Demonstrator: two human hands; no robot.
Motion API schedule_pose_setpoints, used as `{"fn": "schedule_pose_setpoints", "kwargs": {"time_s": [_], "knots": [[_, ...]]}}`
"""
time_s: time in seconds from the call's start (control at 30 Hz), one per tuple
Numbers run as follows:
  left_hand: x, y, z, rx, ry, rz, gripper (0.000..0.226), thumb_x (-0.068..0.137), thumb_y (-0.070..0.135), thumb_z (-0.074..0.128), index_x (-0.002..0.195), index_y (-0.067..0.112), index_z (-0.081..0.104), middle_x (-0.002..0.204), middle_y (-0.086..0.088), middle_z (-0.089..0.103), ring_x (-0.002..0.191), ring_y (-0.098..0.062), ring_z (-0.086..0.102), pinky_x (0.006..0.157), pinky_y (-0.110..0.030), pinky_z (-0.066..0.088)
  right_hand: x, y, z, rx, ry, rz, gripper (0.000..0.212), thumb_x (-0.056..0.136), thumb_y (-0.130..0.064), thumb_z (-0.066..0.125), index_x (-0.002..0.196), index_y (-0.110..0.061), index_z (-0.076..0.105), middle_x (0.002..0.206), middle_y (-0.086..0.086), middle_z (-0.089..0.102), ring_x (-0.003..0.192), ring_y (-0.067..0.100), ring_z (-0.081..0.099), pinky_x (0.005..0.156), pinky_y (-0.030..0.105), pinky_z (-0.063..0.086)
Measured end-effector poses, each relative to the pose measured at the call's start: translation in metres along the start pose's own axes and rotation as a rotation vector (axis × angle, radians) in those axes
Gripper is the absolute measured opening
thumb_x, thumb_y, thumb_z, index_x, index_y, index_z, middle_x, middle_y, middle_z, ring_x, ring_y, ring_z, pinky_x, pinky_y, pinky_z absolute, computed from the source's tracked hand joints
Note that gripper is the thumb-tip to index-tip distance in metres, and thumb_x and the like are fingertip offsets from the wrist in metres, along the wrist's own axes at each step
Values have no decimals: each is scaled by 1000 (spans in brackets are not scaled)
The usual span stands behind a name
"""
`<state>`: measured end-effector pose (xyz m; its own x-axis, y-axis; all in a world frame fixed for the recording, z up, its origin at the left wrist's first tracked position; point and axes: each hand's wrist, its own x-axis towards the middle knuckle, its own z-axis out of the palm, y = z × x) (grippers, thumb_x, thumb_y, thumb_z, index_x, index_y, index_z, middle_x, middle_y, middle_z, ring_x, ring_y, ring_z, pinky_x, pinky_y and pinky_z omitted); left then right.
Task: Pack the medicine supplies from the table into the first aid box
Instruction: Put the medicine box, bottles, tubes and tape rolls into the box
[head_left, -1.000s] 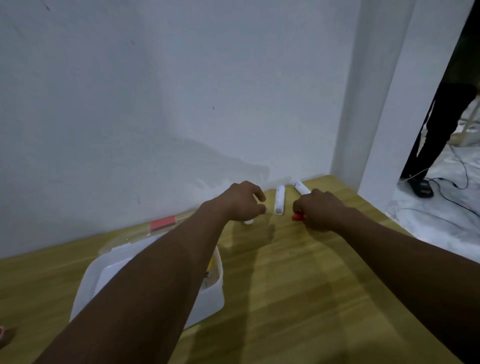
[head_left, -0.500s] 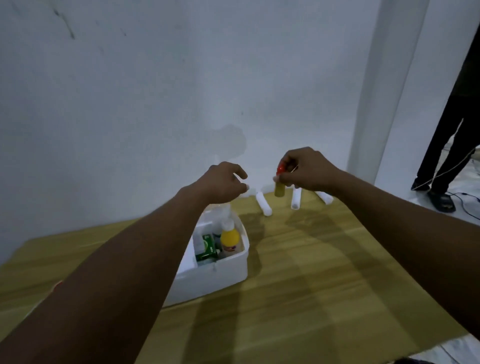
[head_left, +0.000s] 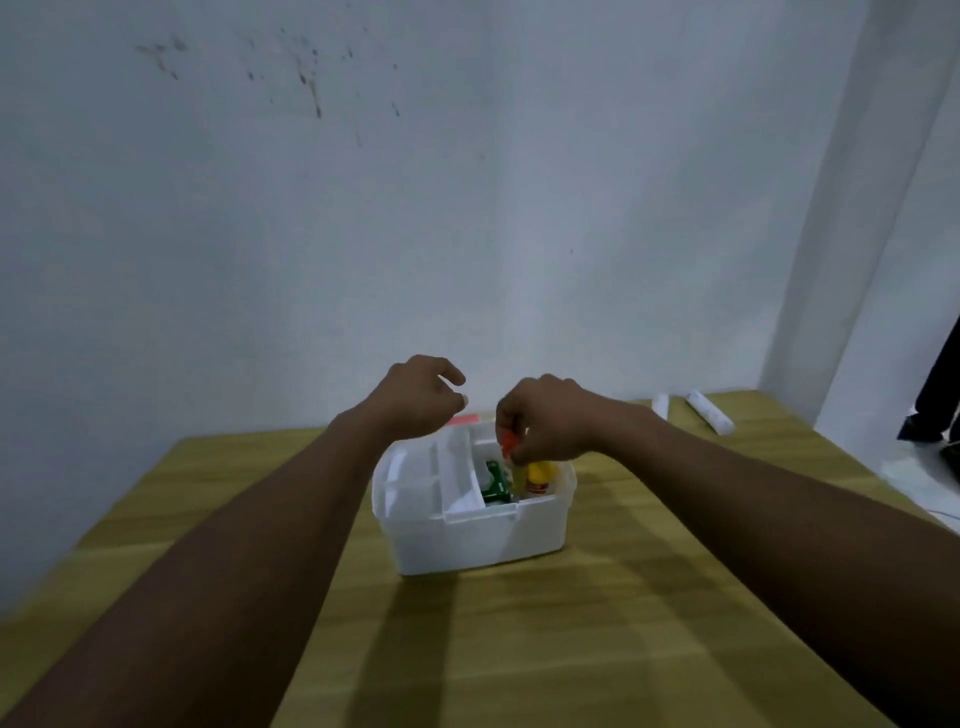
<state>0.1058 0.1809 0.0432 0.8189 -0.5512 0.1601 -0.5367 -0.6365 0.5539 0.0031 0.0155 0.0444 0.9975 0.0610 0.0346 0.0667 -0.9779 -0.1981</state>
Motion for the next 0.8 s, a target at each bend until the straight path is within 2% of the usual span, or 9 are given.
{"fn": "schedule_pose_setpoints", "kwargs": {"time_s": [0.07,0.13,0.33,0.47,0.53,0.63,0.73,0.8], "knots": [[-1,-3,4,-23,-11,-3,31,90,31,67,119,21,67,104,-1,72,93,-13,62,74,-23,43,1,1,10,-79,7,3,14,77,-29,74,90,-27,71,96,-9,68,95,16,56,80,35,33],[0,-5,8,-37,-18,-8,31,89,31,68,119,21,67,102,1,72,95,-14,63,77,-24,42,2,1,15,-150,28,-14,15,78,-30,72,93,-28,73,98,-9,68,101,17,52,79,36,27],[4,-7,19,-22,-32,-9,32,89,31,68,119,21,67,106,0,71,101,-18,63,84,-26,44,0,-6,32,-445,62,-110,18,82,-38,68,97,-32,76,100,-7,68,105,22,45,75,34,26],[4,-9,23,-11,-40,-5,33,90,31,67,121,21,66,111,-2,69,102,-19,63,85,-27,45,-1,-4,41,-517,102,-134,21,85,-39,66,102,-32,76,108,-6,65,107,24,44,75,35,25],[4,-7,24,-9,-40,0,33,90,30,67,122,21,66,112,-2,69,103,-20,63,85,-27,45,-1,-2,38,-455,95,-118,24,82,-41,69,104,-33,74,113,-6,64,109,24,43,77,36,25],[7,-1,24,-2,-38,19,33,90,30,67,122,21,66,113,-2,68,105,-20,64,86,-27,46,-6,5,22,-234,125,-80,35,75,-47,76,108,-35,71,114,-10,62,109,18,44,83,37,29],[16,12,26,10,-51,54,34,89,30,69,122,22,66,115,-3,68,105,-20,63,87,-29,48,-13,23,-6,22,258,-53,30,76,-44,76,103,-30,73,101,-12,68,90,7,53,87,37,44],[26,23,29,3,-58,73,34,89,30,69,121,22,66,114,-2,68,105,-20,64,84,-28,48,-15,41,-22,142,394,-14,19,80,-37,74,93,-23,75,90,-9,72,74,2,56,81,36,53]]}}
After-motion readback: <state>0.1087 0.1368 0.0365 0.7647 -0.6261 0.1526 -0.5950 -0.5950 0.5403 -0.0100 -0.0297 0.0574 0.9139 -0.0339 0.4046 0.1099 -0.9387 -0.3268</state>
